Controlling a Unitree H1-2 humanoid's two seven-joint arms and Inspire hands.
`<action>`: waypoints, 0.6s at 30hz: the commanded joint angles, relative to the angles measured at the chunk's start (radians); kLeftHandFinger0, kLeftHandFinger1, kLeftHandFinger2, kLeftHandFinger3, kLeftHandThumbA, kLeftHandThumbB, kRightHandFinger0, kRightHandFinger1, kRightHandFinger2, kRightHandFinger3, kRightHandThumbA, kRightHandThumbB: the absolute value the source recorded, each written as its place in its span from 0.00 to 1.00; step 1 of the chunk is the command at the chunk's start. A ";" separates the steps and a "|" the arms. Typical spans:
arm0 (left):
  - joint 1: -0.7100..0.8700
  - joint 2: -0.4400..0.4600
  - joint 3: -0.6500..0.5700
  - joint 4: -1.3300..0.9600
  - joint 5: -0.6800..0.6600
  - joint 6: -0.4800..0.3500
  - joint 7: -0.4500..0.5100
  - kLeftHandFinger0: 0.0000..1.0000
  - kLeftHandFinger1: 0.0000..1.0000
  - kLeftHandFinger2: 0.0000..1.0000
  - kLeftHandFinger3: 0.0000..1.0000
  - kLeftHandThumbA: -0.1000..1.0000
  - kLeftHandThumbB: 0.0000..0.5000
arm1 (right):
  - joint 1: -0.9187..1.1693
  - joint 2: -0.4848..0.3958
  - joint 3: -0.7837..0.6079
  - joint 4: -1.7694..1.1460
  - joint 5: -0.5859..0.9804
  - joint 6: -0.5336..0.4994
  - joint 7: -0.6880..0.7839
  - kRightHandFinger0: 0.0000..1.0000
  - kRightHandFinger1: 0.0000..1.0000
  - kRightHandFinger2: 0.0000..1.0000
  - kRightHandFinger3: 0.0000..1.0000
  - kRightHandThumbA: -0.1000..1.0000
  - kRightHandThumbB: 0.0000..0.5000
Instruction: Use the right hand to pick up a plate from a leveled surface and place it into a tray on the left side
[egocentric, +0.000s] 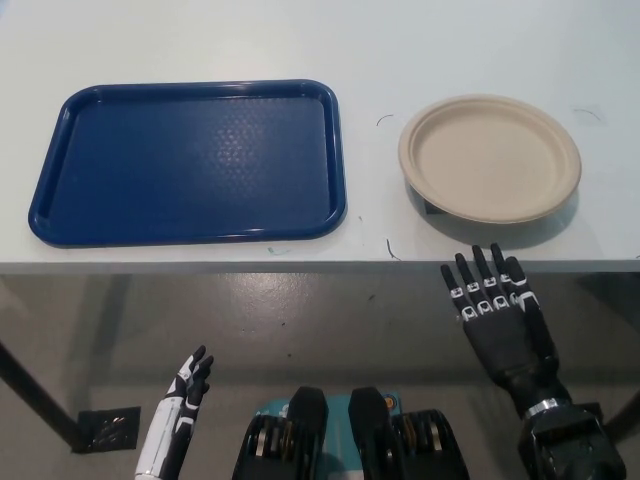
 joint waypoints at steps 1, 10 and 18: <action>-0.013 0.007 -0.008 -0.014 0.009 -0.045 0.011 1.00 1.00 1.00 1.00 1.00 0.04 | -0.065 0.004 -0.016 -0.004 0.003 -0.001 0.026 1.00 1.00 1.00 1.00 1.00 0.66; -0.009 0.007 -0.007 -0.020 0.011 -0.044 0.014 1.00 1.00 1.00 1.00 1.00 0.05 | -0.122 -0.008 -0.036 0.016 -0.016 0.000 -0.009 1.00 1.00 1.00 1.00 1.00 0.64; -0.008 0.005 -0.007 -0.016 0.005 -0.051 0.010 1.00 1.00 1.00 1.00 1.00 0.03 | -0.167 -0.006 -0.055 0.065 -0.042 -0.019 -0.026 1.00 1.00 1.00 1.00 1.00 0.64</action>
